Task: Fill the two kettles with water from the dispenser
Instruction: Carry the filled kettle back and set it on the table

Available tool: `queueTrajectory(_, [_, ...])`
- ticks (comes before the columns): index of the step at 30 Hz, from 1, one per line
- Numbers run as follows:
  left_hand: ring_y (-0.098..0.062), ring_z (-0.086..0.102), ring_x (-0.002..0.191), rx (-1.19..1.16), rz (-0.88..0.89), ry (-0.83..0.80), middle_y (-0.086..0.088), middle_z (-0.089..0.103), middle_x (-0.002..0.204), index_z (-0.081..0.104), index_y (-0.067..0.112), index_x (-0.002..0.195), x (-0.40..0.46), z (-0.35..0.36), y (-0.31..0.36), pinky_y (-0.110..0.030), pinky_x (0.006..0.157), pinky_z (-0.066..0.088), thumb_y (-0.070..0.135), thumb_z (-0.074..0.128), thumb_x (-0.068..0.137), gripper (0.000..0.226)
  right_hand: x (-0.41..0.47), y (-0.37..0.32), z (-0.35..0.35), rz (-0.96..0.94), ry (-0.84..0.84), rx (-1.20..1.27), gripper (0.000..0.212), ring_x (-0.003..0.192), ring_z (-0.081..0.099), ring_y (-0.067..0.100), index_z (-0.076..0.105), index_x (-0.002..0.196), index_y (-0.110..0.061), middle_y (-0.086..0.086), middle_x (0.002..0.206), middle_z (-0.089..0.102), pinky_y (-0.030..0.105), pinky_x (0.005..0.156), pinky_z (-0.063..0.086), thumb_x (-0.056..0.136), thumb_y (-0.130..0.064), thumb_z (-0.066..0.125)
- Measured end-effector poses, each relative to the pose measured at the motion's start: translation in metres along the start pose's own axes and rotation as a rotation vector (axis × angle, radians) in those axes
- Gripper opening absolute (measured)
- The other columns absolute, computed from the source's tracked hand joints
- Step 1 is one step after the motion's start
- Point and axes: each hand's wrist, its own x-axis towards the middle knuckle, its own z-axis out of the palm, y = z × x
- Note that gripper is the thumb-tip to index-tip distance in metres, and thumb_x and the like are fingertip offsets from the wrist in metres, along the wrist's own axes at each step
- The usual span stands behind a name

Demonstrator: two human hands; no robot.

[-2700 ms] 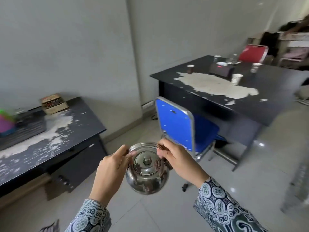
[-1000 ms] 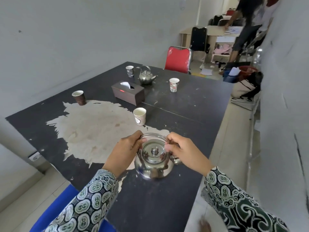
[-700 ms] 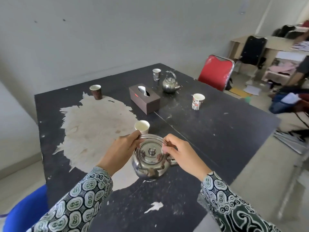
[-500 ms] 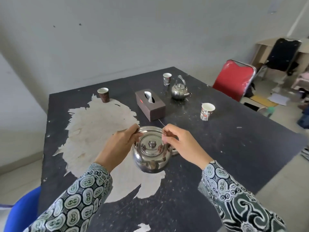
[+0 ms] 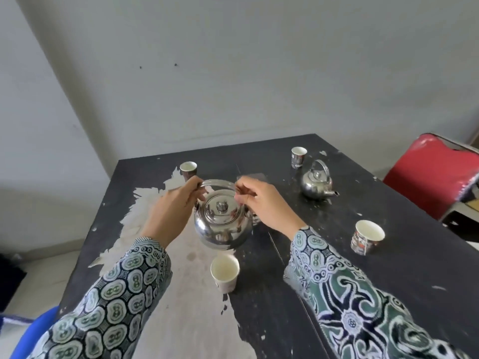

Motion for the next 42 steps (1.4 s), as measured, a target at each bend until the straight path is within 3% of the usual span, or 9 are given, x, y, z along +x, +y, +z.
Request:
queueTrajectory(4, [-0.023,0.064,0.071,0.095,-0.073,0.016,0.001,0.072,0.094,0.047,0.019,0.105,0.02,0.019,-0.024,-0.03,0.056,0.044,0.022,0.037,0.098,0.013,0.039,0.029,0.012,0.006,-0.044,-0.002,0.009,0.065,0.052,-0.007,0.056,0.08,-0.014,-0.015,0.068,0.054,0.015,0.07,0.042,0.087,-0.009,0.06])
queueTrajectory(8, [-0.028,0.066,0.072,0.079,-0.186,-0.055,-0.011,0.069,0.095,0.044,0.014,0.096,0.024,0.051,-0.044,-0.045,0.065,0.056,0.02,0.035,0.099,0.011,0.062,0.066,0.034,0.081,-0.105,-0.038,0.024,0.066,0.051,-0.004,0.049,0.073,-0.025,-0.015,0.07,0.052,0.024,0.071,0.041,0.088,-0.008,0.058])
queueTrajectory(12, [-0.022,0.058,0.06,0.121,-0.235,-0.107,-0.012,0.069,0.089,0.044,0.011,0.095,0.017,0.083,-0.061,-0.031,0.054,0.045,0.02,0.037,0.098,0.012,0.064,0.097,0.058,0.178,-0.14,-0.124,0.006,0.093,0.062,0.03,0.057,0.093,-0.011,0.01,0.098,0.067,0.047,0.086,0.049,0.09,-0.008,0.053])
queueTrajectory(21, [-0.024,0.063,0.071,0.097,-0.386,-0.106,-0.012,0.07,0.103,0.044,0.011,0.097,-0.005,0.118,-0.09,-0.035,0.063,0.05,0.01,0.042,0.095,0.003,0.069,0.134,0.098,0.226,-0.197,-0.173,0.008,0.09,0.065,0.025,0.055,0.091,-0.013,0.011,0.098,0.068,0.021,0.063,0.038,0.092,-0.01,0.048])
queueTrajectory(28, [-0.025,0.063,0.074,0.046,-0.44,0.003,-0.009,0.07,0.103,0.047,0.016,0.098,-0.01,0.132,-0.11,-0.03,0.059,0.043,0.017,0.044,0.095,0.005,0.076,0.15,0.116,0.196,-0.242,-0.181,0.005,0.087,0.063,0.031,0.045,0.09,-0.018,0.01,0.096,0.066,0.031,0.066,0.041,0.092,-0.017,0.049])
queueTrajectory(32, [-0.022,0.065,0.083,-0.195,-0.597,0.133,-0.008,0.062,0.12,0.044,0.015,0.116,-0.02,0.139,-0.114,-0.033,0.07,0.046,0.024,0.057,0.089,0.031,0.078,0.163,0.108,0.205,-0.446,-0.238,0.035,0.102,0.056,0.031,0.037,0.106,-0.026,0.01,0.108,0.061,0.047,0.083,0.048,0.083,-0.02,0.062])
queueTrajectory(34, [-0.025,0.059,0.1,-0.34,-0.667,0.026,-0.014,0.05,0.13,0.035,0.009,0.127,-0.032,0.149,-0.116,-0.042,0.086,0.049,0.023,0.068,0.081,0.058,0.078,0.171,0.105,0.195,-0.508,-0.362,0.052,0.107,0.054,0.034,0.034,0.116,-0.028,0.011,0.115,0.058,0.049,0.089,0.045,0.077,-0.027,0.068])
queueTrajectory(37, [-0.02,0.043,0.117,-0.372,-0.681,-0.131,-0.012,0.041,0.133,0.031,0.008,0.135,-0.042,0.163,-0.118,-0.034,0.103,0.036,0.024,0.078,0.07,0.083,0.083,0.181,0.106,0.188,-0.591,-0.493,0.073,0.117,0.051,0.035,0.026,0.134,-0.027,0.01,0.131,0.055,0.048,0.098,0.036,0.076,-0.04,0.068])
queueTrajectory(42, [-0.023,0.04,0.127,-0.481,-0.695,-0.171,-0.009,0.038,0.143,0.028,0.015,0.141,-0.02,0.165,-0.141,-0.031,0.101,0.033,0.018,0.072,0.077,0.078,0.092,0.191,0.118,0.253,-0.5,-0.509,0.066,0.117,0.052,0.03,0.029,0.131,-0.035,0.004,0.126,0.056,0.05,0.097,0.031,0.076,-0.047,0.064])
